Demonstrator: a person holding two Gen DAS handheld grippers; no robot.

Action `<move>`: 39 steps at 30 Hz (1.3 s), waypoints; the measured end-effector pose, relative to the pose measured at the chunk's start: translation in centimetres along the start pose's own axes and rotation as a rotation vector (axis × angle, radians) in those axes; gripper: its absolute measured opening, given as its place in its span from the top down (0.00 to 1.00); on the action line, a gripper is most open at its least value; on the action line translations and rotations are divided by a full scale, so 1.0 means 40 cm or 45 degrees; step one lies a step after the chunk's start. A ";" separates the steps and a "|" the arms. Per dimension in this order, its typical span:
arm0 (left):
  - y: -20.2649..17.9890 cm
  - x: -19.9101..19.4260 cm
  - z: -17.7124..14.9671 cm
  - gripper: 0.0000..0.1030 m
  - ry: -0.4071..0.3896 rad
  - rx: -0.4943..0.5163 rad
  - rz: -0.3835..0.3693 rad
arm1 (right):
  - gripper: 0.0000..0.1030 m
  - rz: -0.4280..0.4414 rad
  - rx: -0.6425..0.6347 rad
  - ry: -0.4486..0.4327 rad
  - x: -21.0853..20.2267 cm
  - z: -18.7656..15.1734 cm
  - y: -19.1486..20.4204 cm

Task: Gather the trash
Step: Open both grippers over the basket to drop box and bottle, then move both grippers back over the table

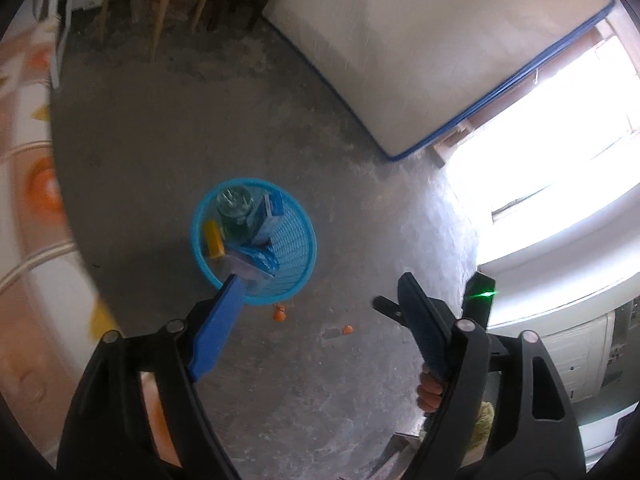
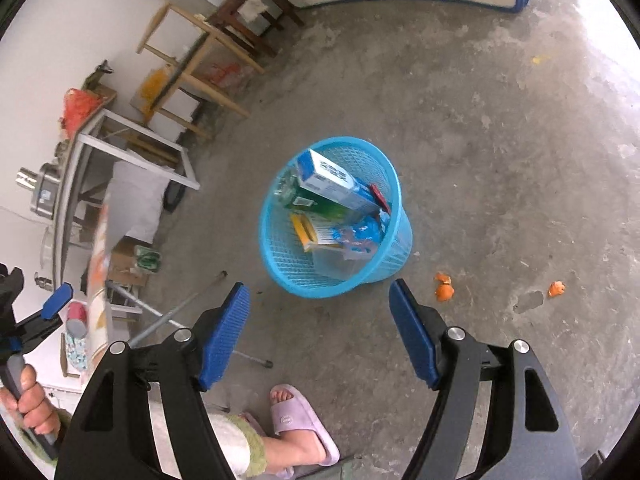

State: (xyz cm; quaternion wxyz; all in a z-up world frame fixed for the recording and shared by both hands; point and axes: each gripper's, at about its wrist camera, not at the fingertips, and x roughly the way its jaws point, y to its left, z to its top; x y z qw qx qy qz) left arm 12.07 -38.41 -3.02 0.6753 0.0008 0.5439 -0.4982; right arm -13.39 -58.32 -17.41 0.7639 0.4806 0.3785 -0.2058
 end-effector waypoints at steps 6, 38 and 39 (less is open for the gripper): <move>0.009 -0.185 -0.093 0.18 -0.214 0.093 0.111 | 0.23 0.085 -0.104 -0.055 -0.109 -0.063 0.080; 0.611 -1.003 -0.542 0.08 -0.710 0.014 0.698 | 0.18 0.548 -1.107 0.407 0.046 -0.432 1.142; 0.637 -1.012 -0.517 0.08 -0.679 0.042 0.694 | 0.18 0.548 -1.118 0.423 0.059 -0.439 1.157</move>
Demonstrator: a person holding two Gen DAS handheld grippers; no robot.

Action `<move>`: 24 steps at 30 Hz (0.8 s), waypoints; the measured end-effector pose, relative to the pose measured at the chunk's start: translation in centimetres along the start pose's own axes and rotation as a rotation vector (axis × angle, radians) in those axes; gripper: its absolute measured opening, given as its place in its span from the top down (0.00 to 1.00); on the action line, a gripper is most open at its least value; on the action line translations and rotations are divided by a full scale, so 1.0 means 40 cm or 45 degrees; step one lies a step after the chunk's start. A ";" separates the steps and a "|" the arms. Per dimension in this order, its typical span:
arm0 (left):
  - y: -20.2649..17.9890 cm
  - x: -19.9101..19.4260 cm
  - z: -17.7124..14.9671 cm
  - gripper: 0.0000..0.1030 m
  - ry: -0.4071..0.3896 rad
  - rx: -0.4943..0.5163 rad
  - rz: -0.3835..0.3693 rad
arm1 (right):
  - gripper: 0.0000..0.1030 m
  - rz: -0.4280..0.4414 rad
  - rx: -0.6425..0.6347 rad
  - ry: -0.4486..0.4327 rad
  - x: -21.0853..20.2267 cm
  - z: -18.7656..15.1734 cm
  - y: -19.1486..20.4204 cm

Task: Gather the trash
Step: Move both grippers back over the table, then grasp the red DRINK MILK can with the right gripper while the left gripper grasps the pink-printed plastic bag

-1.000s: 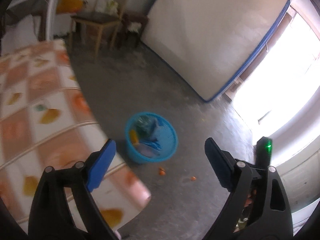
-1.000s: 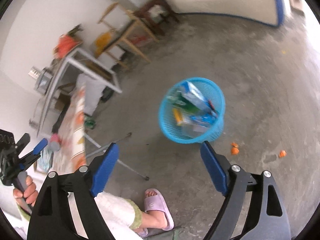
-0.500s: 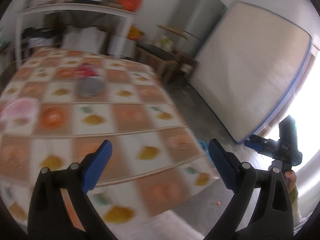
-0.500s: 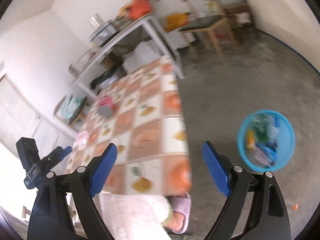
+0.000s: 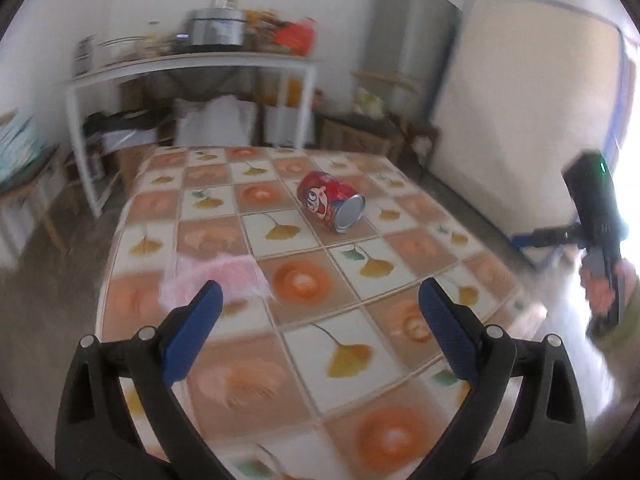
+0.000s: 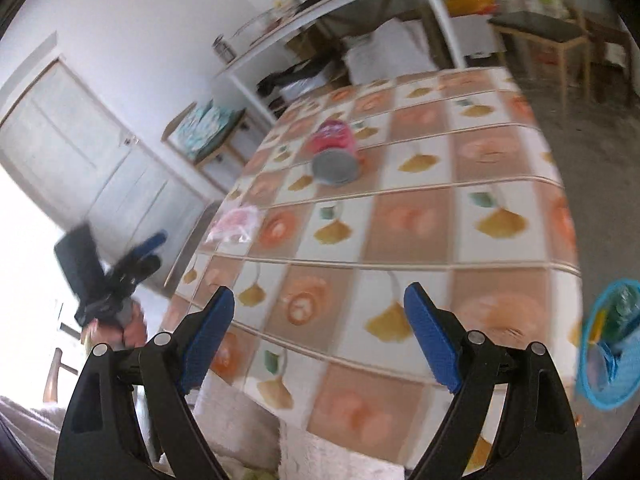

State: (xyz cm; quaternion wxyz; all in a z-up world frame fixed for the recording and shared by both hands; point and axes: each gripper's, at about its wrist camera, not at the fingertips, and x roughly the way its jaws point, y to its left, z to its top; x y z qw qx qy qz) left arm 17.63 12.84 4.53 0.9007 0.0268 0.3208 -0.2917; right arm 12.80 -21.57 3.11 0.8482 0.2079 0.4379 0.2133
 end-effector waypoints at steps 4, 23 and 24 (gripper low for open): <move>0.097 0.092 0.073 0.08 0.087 -0.028 -0.142 | 0.18 0.012 -0.046 0.062 0.090 0.059 0.029; 0.204 0.379 0.015 0.08 0.709 0.257 -0.258 | 0.18 0.016 -0.096 0.295 0.477 0.441 -0.007; 0.202 0.379 0.009 0.08 0.716 0.270 -0.244 | 0.18 -0.005 -0.092 0.304 0.493 0.449 -0.011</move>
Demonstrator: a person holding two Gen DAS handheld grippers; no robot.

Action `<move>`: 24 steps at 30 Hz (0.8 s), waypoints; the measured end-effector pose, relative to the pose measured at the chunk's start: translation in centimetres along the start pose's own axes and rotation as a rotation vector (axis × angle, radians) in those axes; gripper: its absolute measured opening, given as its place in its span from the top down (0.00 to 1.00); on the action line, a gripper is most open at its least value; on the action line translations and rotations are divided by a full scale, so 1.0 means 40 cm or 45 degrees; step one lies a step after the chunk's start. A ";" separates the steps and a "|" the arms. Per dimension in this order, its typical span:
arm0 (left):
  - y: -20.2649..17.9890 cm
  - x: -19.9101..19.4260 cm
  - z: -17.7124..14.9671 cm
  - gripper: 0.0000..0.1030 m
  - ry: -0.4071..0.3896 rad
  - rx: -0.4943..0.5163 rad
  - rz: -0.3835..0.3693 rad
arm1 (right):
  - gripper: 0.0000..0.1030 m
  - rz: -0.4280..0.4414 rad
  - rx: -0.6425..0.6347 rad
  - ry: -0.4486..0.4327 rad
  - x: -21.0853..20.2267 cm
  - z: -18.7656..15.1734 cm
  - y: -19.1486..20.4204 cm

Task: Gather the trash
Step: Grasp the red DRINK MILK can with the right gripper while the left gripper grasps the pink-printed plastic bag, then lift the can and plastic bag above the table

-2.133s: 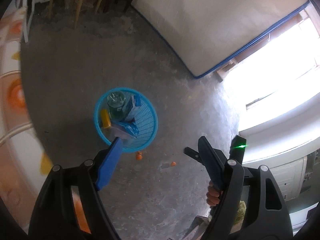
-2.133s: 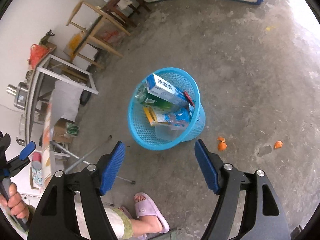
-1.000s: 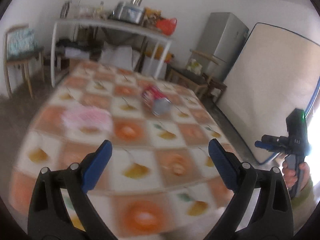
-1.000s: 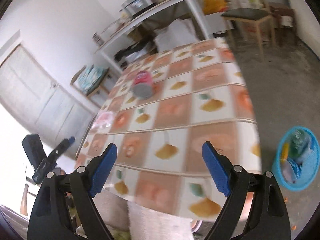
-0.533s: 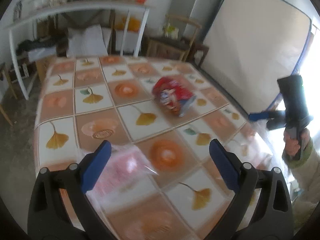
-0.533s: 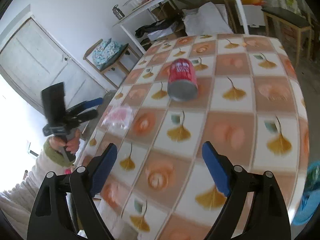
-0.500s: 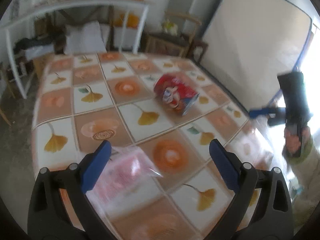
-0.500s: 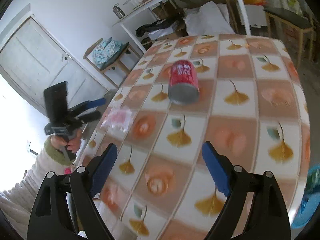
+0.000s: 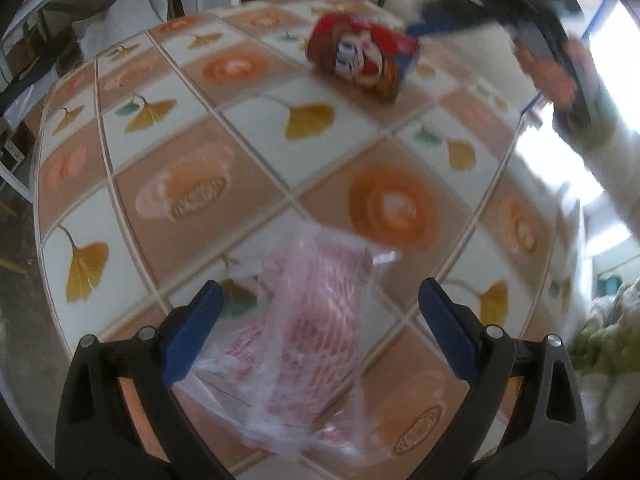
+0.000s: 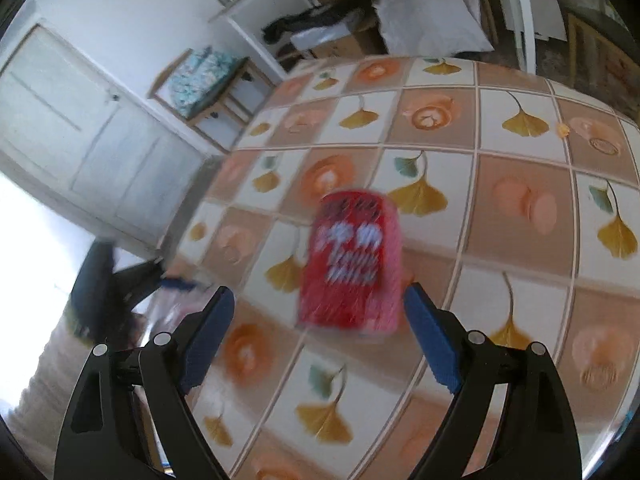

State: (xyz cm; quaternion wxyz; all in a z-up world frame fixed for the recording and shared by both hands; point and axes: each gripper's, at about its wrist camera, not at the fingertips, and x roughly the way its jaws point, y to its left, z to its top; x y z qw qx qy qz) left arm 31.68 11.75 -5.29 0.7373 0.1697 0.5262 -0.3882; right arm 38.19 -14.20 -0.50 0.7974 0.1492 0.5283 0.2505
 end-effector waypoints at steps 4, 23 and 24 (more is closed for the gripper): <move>-0.022 -0.009 -0.027 0.19 -0.027 -0.032 0.039 | 0.18 -0.123 0.017 0.090 0.080 0.038 -0.018; -0.251 -0.040 -0.147 0.63 -0.184 -0.569 0.255 | 0.38 -0.335 -0.037 0.126 0.092 -0.050 0.036; -0.266 -0.040 -0.152 0.63 -0.195 -0.579 0.251 | 0.38 -0.337 -0.039 0.130 0.081 -0.076 0.040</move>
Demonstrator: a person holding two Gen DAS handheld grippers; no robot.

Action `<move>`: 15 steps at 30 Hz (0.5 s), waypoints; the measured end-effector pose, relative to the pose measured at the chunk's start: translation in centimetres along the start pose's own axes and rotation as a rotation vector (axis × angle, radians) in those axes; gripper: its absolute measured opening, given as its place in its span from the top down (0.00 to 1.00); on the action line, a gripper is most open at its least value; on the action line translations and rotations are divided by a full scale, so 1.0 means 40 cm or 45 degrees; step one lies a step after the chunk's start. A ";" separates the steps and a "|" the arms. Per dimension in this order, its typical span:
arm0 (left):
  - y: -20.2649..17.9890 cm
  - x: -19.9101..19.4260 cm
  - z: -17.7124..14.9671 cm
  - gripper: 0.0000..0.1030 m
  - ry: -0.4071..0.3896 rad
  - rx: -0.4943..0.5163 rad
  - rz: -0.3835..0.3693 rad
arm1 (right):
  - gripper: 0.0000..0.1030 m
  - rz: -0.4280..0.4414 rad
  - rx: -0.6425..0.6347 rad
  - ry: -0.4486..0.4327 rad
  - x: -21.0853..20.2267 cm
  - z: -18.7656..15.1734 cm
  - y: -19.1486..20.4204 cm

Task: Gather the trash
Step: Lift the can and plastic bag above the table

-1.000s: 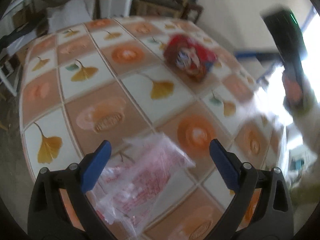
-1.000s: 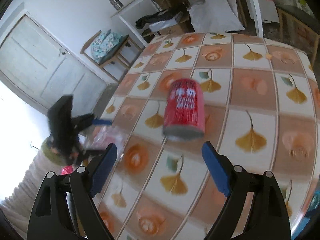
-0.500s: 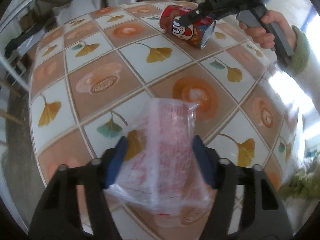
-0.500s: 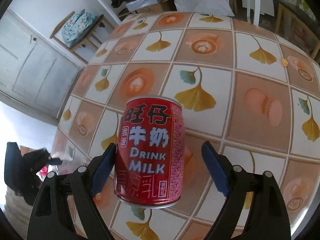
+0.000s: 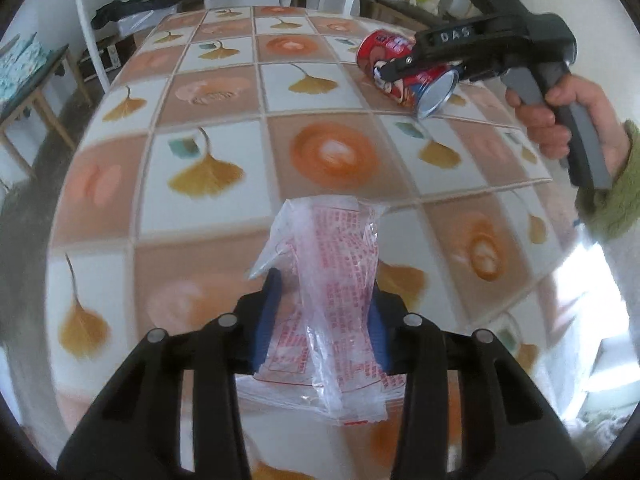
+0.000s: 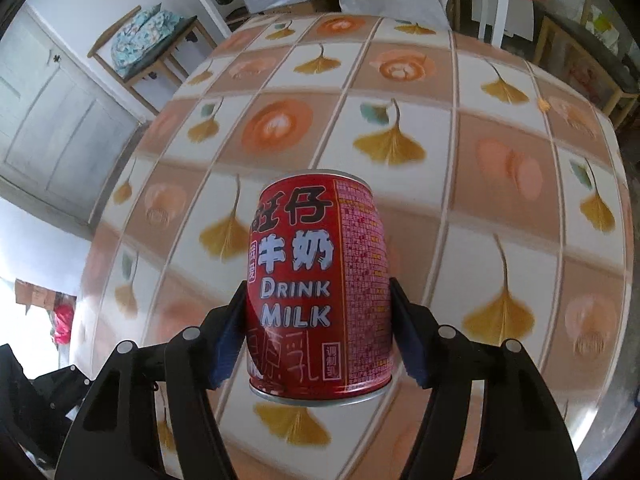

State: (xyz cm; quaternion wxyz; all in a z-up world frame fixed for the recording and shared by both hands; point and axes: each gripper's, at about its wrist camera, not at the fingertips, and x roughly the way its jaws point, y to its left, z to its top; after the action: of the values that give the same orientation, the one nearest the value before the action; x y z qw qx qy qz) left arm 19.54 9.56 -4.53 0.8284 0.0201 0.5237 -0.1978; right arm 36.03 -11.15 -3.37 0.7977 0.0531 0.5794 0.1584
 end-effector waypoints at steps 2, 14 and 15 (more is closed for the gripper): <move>-0.030 -0.010 -0.029 0.63 -0.024 -0.018 0.011 | 0.38 -0.010 -0.004 0.005 -0.016 -0.047 0.004; -0.129 -0.026 -0.101 0.59 -0.073 0.010 0.093 | 0.38 -0.024 0.119 -0.031 -0.140 -0.371 -0.007; -0.134 -0.024 -0.103 0.59 -0.079 0.015 0.105 | 0.38 -0.022 0.128 -0.033 -0.144 -0.383 -0.009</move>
State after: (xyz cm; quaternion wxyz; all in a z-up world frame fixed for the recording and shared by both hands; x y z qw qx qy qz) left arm 13.75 5.90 -4.61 0.8515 0.0406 0.4953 -0.1671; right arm 20.09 -14.82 -3.20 0.8030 0.0901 0.5765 0.1214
